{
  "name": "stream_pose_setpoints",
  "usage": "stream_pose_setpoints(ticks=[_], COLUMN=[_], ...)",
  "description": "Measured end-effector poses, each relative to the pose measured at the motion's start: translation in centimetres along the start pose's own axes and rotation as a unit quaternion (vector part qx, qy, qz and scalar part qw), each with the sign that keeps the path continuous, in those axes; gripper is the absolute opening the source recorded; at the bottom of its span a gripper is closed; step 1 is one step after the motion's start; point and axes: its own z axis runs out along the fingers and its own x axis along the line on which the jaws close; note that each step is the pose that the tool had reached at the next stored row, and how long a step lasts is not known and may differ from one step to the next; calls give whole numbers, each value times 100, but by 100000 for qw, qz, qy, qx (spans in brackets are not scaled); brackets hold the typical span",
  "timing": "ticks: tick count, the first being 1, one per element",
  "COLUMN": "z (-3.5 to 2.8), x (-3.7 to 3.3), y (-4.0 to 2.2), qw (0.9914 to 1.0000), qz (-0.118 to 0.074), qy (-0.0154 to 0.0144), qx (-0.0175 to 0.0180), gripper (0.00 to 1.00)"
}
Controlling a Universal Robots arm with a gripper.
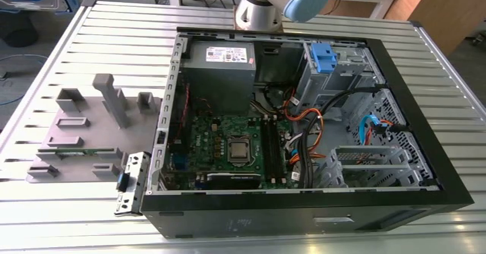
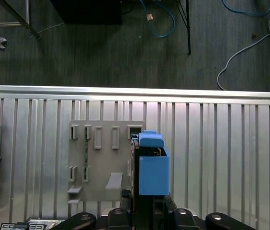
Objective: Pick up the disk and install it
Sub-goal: 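Pick up the disk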
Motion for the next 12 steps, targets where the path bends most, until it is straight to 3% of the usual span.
stream_pose_setpoints(ticks=[12], z=[-2], x=[2], y=[-102], qw=[100000], qz=[-6], qy=[-3], qx=[8], gripper=[35])
